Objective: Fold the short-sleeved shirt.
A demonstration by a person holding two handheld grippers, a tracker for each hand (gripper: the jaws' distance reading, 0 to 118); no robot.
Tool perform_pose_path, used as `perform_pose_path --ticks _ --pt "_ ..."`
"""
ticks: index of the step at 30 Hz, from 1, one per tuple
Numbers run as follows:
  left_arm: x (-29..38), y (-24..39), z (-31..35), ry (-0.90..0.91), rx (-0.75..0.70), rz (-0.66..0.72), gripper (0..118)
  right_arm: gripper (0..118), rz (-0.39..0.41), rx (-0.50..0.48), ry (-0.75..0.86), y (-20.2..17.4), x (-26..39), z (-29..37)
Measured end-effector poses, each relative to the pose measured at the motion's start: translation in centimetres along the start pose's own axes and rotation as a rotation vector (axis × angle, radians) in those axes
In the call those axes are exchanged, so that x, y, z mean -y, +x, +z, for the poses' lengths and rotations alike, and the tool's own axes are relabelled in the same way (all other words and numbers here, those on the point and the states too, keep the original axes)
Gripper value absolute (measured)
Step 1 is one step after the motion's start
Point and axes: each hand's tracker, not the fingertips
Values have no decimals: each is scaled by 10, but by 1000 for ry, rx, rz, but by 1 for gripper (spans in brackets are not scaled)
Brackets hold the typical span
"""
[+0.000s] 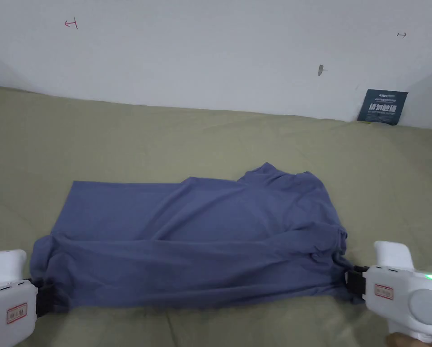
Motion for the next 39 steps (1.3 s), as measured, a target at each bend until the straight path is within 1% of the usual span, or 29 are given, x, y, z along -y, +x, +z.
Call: perform_pose_path --ticks 1,2,3,5,8,9,11,13,15,21,23,26,27,29,30,31,35,36,39 --pt "0 -1 2 2 3 4 4 9 -50 -43 64 3 4 12" --pt "-1 -2 2 3 8 4 4 9 -76 -67 73 5 5 17" --pt "-3 -4 2 -2 21 7 4 9 -91 -62 91 8 7 25" --pt "-5 -5 5 3 31 8 4 9 -99 -71 78 12 9 34" --pt "-7 -7 11 14 52 1 4 9 -171 -113 45 18 10 45" --pt "-8 -8 16 17 63 6 4 9 -193 -141 43 20 11 51" --pt "-8 -12 24 40 87 21 4 9 -217 -155 45 22 12 63" --pt "-8 -16 33 38 105 39 4 9 -281 -194 28 25 14 76" --pt "-7 -21 42 50 124 39 4 9 -329 -230 12 28 16 89" --pt "9 -33 69 30 132 30 4 9 -362 -229 -53 39 34 124" --pt "18 -35 80 4 148 32 4 9 -371 -215 -78 40 43 137" --pt "33 -39 97 -25 146 6 4 9 -401 -226 -101 44 57 156" --pt "38 -41 102 -35 143 3 4 9 -439 -227 -125 47 62 160" --pt "50 -47 112 -59 157 17 4 9 -481 -214 -175 52 74 166" --pt "58 -49 118 -68 166 39 4 9 -493 -195 -184 52 80 170" --pt "65 -50 125 -70 170 36 4 9 -483 -200 -180 52 86 176" --pt "88 -49 149 -98 151 12 4 9 -516 -182 -203 51 105 203" --pt "94 -52 156 -101 150 16 4 9 -535 -184 -209 53 111 209" --pt "111 -63 168 -115 168 102 4 9 -647 -205 -250 65 132 218"
